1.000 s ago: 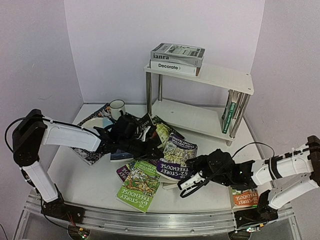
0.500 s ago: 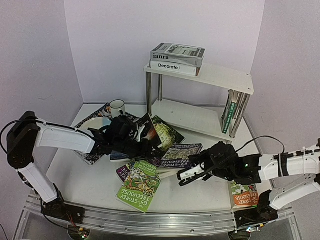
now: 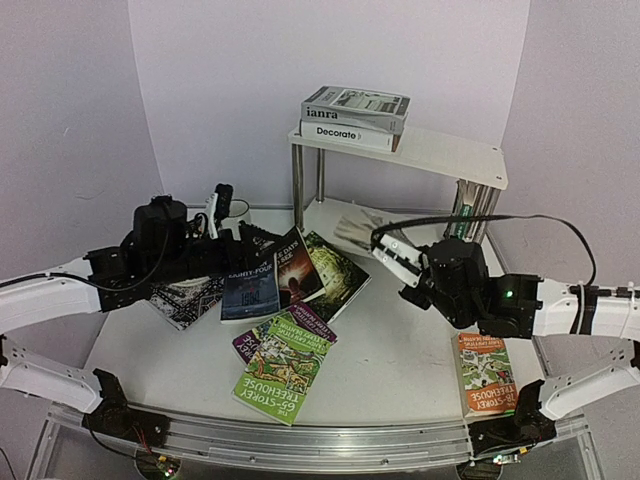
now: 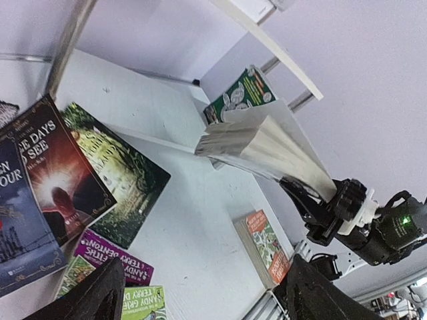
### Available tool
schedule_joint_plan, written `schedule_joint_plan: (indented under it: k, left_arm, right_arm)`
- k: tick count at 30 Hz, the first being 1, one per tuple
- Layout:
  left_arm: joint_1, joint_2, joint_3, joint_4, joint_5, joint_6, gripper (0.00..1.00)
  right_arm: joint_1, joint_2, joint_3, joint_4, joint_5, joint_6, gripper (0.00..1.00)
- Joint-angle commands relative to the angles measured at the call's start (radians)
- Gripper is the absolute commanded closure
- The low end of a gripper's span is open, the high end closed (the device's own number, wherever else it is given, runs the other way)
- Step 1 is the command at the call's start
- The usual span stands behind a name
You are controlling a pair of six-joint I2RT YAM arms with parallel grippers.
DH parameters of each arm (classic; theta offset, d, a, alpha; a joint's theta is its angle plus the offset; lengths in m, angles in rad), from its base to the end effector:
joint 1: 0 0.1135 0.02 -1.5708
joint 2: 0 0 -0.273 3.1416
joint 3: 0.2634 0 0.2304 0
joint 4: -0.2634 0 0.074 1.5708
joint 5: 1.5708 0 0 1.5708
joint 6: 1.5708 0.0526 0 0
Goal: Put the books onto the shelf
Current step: Pass from the left arm to the right, then place the book on the shelf.
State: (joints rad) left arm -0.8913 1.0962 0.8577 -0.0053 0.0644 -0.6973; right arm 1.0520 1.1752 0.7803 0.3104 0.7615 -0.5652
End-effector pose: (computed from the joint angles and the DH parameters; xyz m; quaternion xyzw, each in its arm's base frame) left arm 0.1534 -0.1953 0.3315 0.0960 0.7818 -0.4569 0.4133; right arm 0.1579 0.2033 0.3257 -0.3208 0.6539 -0.1142 0.6756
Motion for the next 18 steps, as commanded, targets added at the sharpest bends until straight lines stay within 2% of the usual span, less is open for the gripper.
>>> schedule_joint_plan:
  k: [1, 6, 9, 18]
  left_arm:
    - [0.0, -0.092, -0.004, -0.085, -0.141, 0.036, 0.15]
    - [0.0, -0.134, -0.044, -0.085, -0.132, 0.014, 0.15]
    - [0.001, -0.138, -0.049, -0.09, -0.121, 0.012, 0.15]
    - [-0.001, -0.195, -0.063, -0.102, -0.112, 0.029, 0.15]
  right_arm:
    - [-0.058, 0.02, 0.122, 0.062, 0.19, 0.379, 1.0]
    - [-0.169, 0.095, 0.193, -0.021, 0.246, 0.737, 1.0]
    - [-0.2, 0.153, 0.217, -0.03, 0.249, 0.868, 1.0]
    - [-0.261, 0.32, 0.289, -0.028, 0.195, 1.019, 1.0]
